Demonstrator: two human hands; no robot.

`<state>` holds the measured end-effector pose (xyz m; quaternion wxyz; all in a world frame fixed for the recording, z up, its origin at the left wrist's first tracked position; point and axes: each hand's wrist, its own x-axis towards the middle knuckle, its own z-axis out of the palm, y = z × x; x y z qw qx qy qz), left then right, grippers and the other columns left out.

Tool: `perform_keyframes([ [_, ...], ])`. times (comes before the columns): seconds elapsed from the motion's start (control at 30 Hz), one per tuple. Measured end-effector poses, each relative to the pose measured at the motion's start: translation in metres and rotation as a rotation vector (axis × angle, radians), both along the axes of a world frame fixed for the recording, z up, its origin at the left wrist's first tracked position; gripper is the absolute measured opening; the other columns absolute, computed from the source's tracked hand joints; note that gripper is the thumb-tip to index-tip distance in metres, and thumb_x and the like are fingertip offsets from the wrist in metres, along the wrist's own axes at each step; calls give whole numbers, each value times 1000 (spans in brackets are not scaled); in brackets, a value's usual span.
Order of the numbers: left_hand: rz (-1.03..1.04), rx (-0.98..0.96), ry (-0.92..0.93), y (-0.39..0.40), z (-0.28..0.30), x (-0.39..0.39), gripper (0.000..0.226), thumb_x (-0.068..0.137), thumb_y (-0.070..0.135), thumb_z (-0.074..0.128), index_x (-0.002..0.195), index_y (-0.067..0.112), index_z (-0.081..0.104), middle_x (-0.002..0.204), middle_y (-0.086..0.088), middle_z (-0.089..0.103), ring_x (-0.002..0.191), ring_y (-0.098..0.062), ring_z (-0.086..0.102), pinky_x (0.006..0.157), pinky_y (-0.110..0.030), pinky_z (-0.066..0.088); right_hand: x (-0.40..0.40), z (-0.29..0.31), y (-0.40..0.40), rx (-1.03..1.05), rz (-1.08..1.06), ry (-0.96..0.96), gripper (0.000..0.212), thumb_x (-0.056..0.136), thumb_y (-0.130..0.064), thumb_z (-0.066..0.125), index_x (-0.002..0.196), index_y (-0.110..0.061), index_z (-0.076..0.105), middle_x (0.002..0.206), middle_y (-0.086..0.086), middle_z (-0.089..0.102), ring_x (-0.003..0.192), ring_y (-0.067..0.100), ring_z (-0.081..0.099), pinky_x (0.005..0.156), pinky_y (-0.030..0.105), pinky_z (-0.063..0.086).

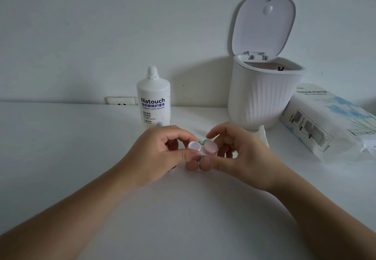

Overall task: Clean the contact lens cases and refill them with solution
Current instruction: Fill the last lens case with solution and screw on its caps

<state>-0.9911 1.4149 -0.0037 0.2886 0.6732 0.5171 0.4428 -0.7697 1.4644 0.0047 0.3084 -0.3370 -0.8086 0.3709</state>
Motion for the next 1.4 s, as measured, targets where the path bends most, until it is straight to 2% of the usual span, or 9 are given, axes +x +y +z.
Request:
perform_keyframes([
  [0.2, 3, 3, -31, 0, -1, -1, 28, 68, 55, 76, 89, 36, 76, 61, 9, 59, 49, -14, 56, 52, -38, 50, 3, 0, 2, 26, 37, 44, 9, 89, -24, 76, 96, -26, 71, 83, -6, 75, 75, 21, 65, 71, 40, 53],
  [0.37, 4, 6, -25, 0, 0, 0, 26, 68, 53, 76, 89, 37, 76, 65, 1, 61, 51, -17, 59, 53, -39, 52, 1, -2, 1, 45, -40, -10, 47, 69, -56, 82, 104, -30, 64, 80, -14, 73, 64, 6, 59, 58, 16, 46],
  [0.57, -5, 1, -55, 0, 0, 0, 22, 70, 47, 79, 88, 34, 77, 71, 3, 65, 53, -18, 59, 53, -34, 52, 3, -1, 2, 30, 21, 55, 12, 86, -27, 78, 96, -27, 71, 83, -5, 76, 70, 18, 62, 65, 36, 50],
  [0.7, -11, 5, -54, 0, 0, -1, 25, 69, 50, 78, 89, 34, 76, 72, 0, 65, 53, -20, 60, 52, -32, 51, 0, -1, 0, 12, -25, 20, 43, 71, -52, 83, 103, -29, 65, 79, -10, 74, 62, 6, 56, 58, 18, 45],
  [0.87, -19, -6, -79, 0, -1, 0, 24, 69, 51, 78, 87, 35, 76, 71, 7, 66, 53, -14, 57, 52, -28, 50, 3, 0, 2, 17, 10, 51, 13, 88, -23, 78, 100, -28, 73, 81, -6, 74, 66, 7, 57, 63, 23, 47],
  [0.97, -38, -6, -81, 0, 0, 1, 23, 70, 49, 77, 86, 34, 76, 73, 10, 67, 55, -7, 55, 51, -25, 48, -1, 0, -1, 13, -34, 61, 25, 79, -32, 85, 91, -20, 65, 71, -9, 72, 59, 7, 53, 57, 24, 44],
  [1.07, -31, -4, -80, 0, 0, 1, 24, 68, 51, 77, 87, 35, 76, 72, 8, 66, 55, -9, 56, 52, -26, 49, 1, 1, -2, -8, -13, 35, 39, 77, -44, 83, 107, -27, 65, 77, -14, 73, 61, 6, 56, 59, 21, 46],
  [1.23, -42, -2, -84, -1, 1, 2, 23, 71, 50, 77, 87, 34, 76, 74, 11, 68, 57, -6, 56, 52, -24, 48, 1, 0, -1, 26, -10, 44, 11, 85, -25, 80, 93, -28, 71, 76, -10, 75, 61, 4, 56, 60, 21, 48],
  [1.4, -48, 1, -87, -1, 0, 2, 22, 69, 48, 77, 87, 36, 76, 76, 9, 67, 59, -4, 57, 51, -24, 48, 3, 3, -2, -42, -6, 19, 55, 66, -59, 85, 109, -31, 65, 83, -11, 75, 66, 11, 64, 63, 22, 52],
])
